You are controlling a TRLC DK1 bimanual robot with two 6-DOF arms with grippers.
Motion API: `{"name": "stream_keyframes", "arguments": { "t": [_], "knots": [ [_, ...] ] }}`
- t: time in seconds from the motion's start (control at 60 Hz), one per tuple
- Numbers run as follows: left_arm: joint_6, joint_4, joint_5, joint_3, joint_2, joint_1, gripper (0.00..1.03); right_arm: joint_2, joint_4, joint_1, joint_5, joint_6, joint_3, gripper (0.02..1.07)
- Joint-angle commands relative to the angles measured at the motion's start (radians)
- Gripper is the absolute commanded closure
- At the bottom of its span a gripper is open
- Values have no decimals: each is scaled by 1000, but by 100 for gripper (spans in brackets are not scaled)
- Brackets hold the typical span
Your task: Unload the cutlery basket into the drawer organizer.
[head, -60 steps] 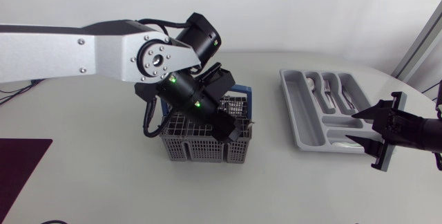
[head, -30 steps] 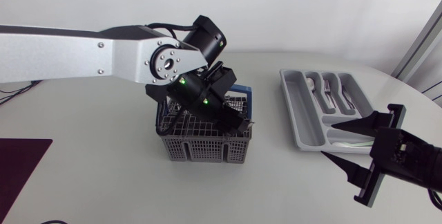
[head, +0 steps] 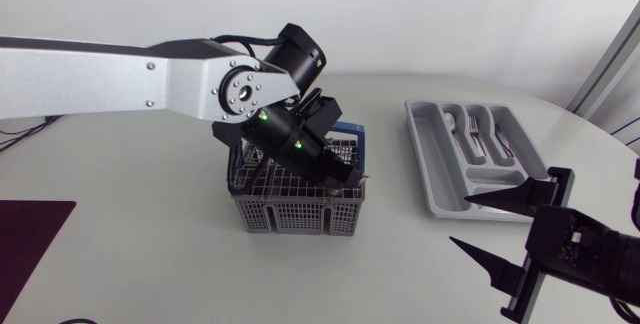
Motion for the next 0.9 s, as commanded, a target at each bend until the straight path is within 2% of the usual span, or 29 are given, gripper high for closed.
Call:
{"name": "stream_keyframes", "arguments": {
  "t": [0.0,0.2,0.383,0.733,0.883],
  "knots": [
    [-20,5,12,20,7,19,86,-6,2,11,7,23,-23,34],
    [-44,5,79,28,-54,45,86,-11,2,20,13,24,-24,34],
    [-74,-1,180,36,-113,81,86,-14,2,37,21,37,-14,34],
    [-80,-48,225,57,-278,85,86,-40,-15,109,18,106,29,34],
    [-25,-88,258,74,-320,65,86,-37,-24,164,7,153,58,34]
  ]
}}
